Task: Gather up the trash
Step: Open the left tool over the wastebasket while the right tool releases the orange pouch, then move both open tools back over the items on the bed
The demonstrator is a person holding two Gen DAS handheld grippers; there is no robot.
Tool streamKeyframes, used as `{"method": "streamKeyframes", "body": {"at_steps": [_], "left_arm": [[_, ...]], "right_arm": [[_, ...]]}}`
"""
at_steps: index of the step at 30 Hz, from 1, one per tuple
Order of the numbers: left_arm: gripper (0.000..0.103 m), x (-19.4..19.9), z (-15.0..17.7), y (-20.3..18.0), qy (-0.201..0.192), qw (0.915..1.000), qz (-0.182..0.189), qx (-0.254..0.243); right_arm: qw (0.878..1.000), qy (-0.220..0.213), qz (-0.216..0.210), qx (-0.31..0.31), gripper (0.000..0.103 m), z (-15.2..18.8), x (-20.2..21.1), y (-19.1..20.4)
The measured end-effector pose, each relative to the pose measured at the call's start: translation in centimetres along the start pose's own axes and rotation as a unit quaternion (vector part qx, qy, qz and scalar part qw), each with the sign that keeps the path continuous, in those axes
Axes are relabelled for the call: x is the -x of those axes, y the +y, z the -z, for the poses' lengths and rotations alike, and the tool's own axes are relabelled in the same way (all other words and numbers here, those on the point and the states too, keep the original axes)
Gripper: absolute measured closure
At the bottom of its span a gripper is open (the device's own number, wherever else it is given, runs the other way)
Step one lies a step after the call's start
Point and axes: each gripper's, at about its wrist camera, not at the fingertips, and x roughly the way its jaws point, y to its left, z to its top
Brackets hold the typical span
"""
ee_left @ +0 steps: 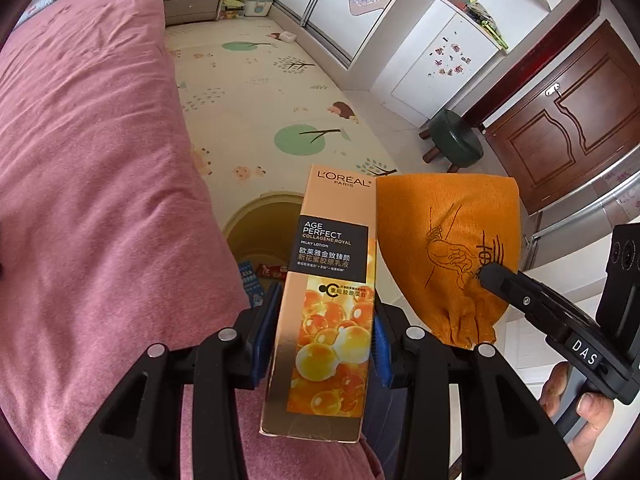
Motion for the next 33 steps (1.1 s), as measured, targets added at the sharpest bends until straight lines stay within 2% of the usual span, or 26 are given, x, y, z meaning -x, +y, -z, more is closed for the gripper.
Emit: {"method": "streamKeyframes", "body": {"at_steps": [9, 11, 12, 13, 14, 15, 21, 26, 33], "left_arm": [[0.062, -2.7, -1.7, -1.8, 0.011, 0.9998, -0.008, -0.016], [0.061, -2.8, -2.2, -1.9, 0.007, 0.9999, -0.005, -0.01], [0.046, -2.7, -2.5, -1.8, 0.004, 1.0, 0.001, -0.003], [0.023, -2.3, -2.5, -1.4, -0.002, 0.9999, 0.01, 0.007], [0.018, -1.8, -2.5, -1.1, -0.014, 0.9996, 0.017, 0.018], [0.017, -1.4, -2.6, -0.9, -0.023, 0.9993, 0.019, 0.024], [0.017, -0.6, -2.4, -0.1, -0.022, 0.9995, -0.004, 0.023], [0.017, 0.2, -1.7, 0.8, -0.018, 0.9993, -0.009, 0.033], [0.017, 2.6, -0.5, 2.0, -0.035, 0.9986, -0.016, 0.037]], "right_arm": [[1.0, 0.002, 0.008, -0.012, 0.083, -0.7, -1.0, -1.8], [1.0, 0.0, 0.007, -0.017, 0.079, -1.2, -1.0, -2.0], [1.0, -0.003, 0.005, -0.025, 0.074, -1.4, -1.0, -2.3], [0.999, -0.009, 0.001, -0.035, 0.064, -1.6, -0.8, -2.6], [0.999, -0.015, 0.0, -0.04, 0.061, -1.9, -0.6, -2.9], [0.999, -0.019, 0.003, -0.042, 0.061, -2.0, -0.4, -3.0], [0.999, -0.016, 0.008, -0.041, 0.06, -2.1, -0.2, -2.9], [1.0, -0.011, 0.004, -0.023, 0.06, -1.9, -0.2, -1.4], [1.0, -0.011, -0.004, 0.001, 0.059, -2.0, 0.2, 1.4]]}}
